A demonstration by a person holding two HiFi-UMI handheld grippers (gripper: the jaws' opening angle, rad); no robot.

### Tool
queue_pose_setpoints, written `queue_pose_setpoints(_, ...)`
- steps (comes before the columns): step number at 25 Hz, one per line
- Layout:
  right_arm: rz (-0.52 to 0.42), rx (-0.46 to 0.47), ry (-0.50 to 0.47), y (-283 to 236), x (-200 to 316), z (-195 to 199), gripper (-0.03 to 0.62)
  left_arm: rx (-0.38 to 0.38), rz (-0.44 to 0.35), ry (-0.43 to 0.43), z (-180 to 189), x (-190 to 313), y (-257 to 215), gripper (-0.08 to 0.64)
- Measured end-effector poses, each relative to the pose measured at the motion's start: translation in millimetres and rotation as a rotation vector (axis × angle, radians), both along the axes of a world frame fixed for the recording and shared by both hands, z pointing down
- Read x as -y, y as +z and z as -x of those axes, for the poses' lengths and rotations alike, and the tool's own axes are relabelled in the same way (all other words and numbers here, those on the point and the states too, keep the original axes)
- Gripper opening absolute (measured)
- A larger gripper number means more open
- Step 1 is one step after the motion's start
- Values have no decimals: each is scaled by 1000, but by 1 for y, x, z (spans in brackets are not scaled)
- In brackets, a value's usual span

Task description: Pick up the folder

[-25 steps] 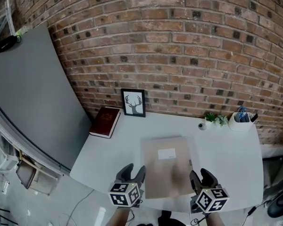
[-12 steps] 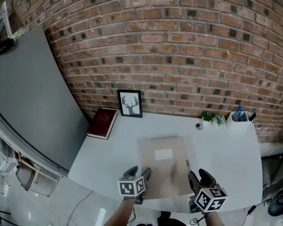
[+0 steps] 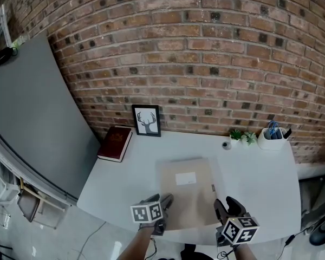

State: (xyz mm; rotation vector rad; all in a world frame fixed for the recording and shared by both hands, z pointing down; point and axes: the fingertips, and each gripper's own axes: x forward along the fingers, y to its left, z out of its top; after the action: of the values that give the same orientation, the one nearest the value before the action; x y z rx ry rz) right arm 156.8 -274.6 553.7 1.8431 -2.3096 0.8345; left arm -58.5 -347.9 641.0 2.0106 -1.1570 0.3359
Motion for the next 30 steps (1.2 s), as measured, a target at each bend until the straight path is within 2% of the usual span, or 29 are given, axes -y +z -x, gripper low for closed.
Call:
queue_pose_setpoints(9, 40, -31, -33, 15, 8, 2, 199, -12, 22, 5, -1, 0, 3, 255)
queue_pose_setpoints(15, 89, -33, -56, 34, 18, 1, 221, -9, 21, 3, -1, 0, 3, 253)
queue_pose_setpoints(21, 188, -1, -122, 62, 24, 13, 279, -1, 23, 6, -2, 0, 4, 252)
queue_pose_setpoints(30, 329, 17, -190, 94, 16, 21, 284, -9, 29, 1, -2, 0, 4, 252)
